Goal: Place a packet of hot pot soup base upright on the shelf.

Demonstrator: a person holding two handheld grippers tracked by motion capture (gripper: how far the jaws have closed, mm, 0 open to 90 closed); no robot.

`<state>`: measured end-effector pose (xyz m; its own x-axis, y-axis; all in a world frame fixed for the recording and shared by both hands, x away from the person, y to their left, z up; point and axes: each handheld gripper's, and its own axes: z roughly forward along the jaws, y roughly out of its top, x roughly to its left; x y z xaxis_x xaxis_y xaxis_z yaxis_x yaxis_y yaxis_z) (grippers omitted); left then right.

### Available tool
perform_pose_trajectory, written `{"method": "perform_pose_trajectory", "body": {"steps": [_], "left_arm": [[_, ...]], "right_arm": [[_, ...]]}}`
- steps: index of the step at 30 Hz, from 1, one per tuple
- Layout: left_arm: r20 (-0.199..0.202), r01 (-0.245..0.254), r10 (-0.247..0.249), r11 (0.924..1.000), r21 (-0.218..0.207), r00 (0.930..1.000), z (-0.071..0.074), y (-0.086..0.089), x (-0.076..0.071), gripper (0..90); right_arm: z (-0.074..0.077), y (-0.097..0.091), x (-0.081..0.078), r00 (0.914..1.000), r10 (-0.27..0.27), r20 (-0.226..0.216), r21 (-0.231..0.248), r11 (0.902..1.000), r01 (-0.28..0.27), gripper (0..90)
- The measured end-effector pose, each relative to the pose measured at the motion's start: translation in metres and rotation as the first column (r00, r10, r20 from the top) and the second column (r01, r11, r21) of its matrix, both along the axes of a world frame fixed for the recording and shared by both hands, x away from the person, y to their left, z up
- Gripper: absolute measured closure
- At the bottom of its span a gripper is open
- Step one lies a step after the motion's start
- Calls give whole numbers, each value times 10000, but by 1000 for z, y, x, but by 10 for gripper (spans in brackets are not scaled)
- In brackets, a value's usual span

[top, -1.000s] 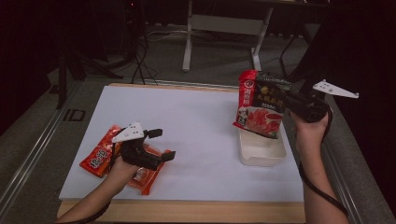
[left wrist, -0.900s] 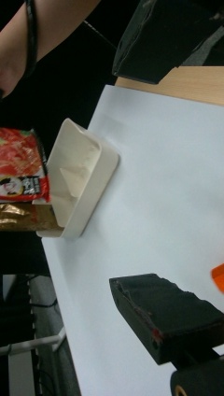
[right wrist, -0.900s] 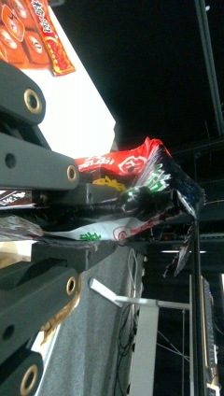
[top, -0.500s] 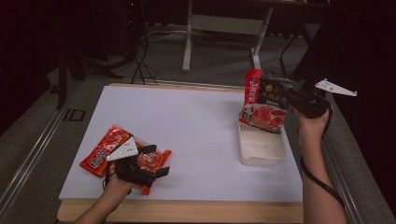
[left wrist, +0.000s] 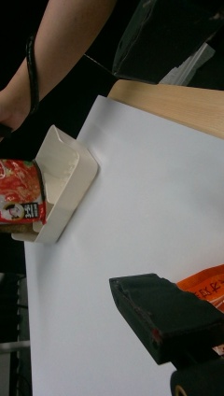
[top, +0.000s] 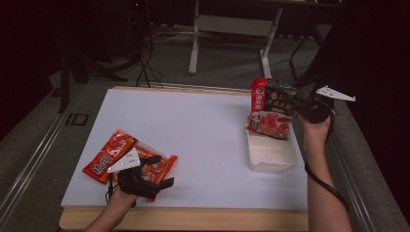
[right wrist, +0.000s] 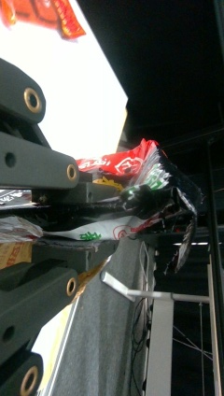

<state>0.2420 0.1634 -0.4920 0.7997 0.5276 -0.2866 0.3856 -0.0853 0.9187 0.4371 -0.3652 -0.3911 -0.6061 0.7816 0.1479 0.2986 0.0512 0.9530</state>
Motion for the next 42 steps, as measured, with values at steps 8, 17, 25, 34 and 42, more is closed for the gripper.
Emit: {"method": "perform_pose_trajectory", "body": {"steps": [8, 17, 25, 34, 42], "left_arm": [[25, -1, 1, 10000, 6, 10000, -2, 0, -1, 21], [-3, -4, 4, 10000, 47, 10000, -4, 0, 0, 21], [-4, -13, 13, 10000, 6, 10000, -5, 1, 1, 21], [27, -5, 4, 10000, 54, 10000, -5, 1, 0, 21], [68, -41, 40, 9999, 126, 10000, -5, 2, 0, 21]], "right_arm": [[-8, 2, 3, 9999, 17, 102, -374, 9993, -13, 761], [-21, 6, 8, 9986, 505, -164, -152, 9986, -507, 743], [-33, 3, 4, 9985, 525, -138, 99, 9986, -524, 733], [-46, 2, -1, 9983, 566, -157, -22, 9984, -566, 721], [-54, -14, -11, 9987, 371, -352, 323, 9988, -360, 700]]}}
